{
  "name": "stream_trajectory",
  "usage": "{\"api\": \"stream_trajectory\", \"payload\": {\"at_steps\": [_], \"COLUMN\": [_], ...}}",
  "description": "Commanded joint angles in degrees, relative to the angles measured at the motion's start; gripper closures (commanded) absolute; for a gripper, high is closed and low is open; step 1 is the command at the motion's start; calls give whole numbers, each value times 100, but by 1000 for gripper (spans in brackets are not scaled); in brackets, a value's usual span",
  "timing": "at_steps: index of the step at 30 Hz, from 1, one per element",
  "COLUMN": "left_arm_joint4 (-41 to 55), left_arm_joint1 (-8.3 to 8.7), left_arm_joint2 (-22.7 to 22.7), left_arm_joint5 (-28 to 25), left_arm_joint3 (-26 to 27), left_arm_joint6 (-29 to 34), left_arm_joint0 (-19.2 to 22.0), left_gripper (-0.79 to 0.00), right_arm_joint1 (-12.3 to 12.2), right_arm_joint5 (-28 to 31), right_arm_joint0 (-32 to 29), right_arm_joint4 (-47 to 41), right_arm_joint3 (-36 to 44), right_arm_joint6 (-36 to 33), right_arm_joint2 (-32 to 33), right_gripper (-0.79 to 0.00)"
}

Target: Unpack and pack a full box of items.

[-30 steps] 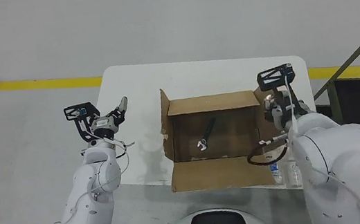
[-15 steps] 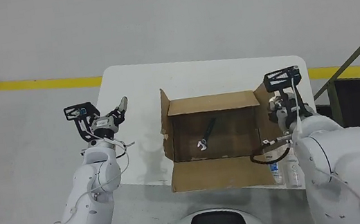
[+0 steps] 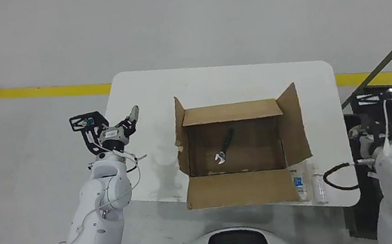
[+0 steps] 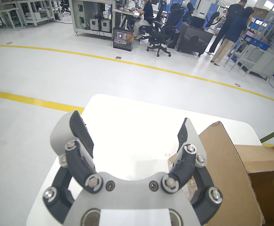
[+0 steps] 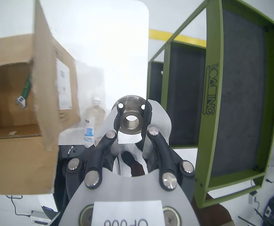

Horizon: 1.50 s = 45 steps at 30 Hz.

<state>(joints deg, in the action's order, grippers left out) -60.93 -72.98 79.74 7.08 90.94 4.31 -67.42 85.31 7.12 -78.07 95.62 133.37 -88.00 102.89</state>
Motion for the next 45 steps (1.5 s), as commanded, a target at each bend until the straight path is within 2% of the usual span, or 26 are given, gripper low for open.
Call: {"api": "stream_trajectory", "payload": {"at_steps": [1, 5, 9, 17, 29, 36, 45], "left_arm_joint4": [0, 0, 0, 0, 0, 0, 0], "left_arm_joint1": [0, 0, 0, 0, 0, 0, 0], "left_arm_joint2": [0, 0, 0, 0, 0, 0, 0], "left_arm_joint5": [0, 0, 0, 0, 0, 0, 0], "left_arm_joint3": [0, 0, 0, 0, 0, 0, 0], "left_arm_joint6": [0, 0, 0, 0, 0, 0, 0], "left_arm_joint0": [0, 0, 0, 0, 0, 0, 0], "left_gripper": [-785, -785, -785, -785, -785, -785, -785], "right_arm_joint1": [-20, -45, -52, -46, -45, -45, -66], "right_arm_joint5": [149, 224, 139, -27, -39, -288, -434], "right_arm_joint0": [-227, -580, -935, -1293, -1307, -1368, -1221], "right_arm_joint4": [8, 3, -6, -141, -153, -126, -118], "right_arm_joint3": [-100, -397, -774, -1364, -1377, -2076, -2560], "right_arm_joint6": [0, 58, 420, 1091, 1104, 1601, 1710], "right_arm_joint2": [251, 566, 721, 517, 485, 287, 129], "right_gripper": [0, 0, 0, 0, 0, 0, 0]}}
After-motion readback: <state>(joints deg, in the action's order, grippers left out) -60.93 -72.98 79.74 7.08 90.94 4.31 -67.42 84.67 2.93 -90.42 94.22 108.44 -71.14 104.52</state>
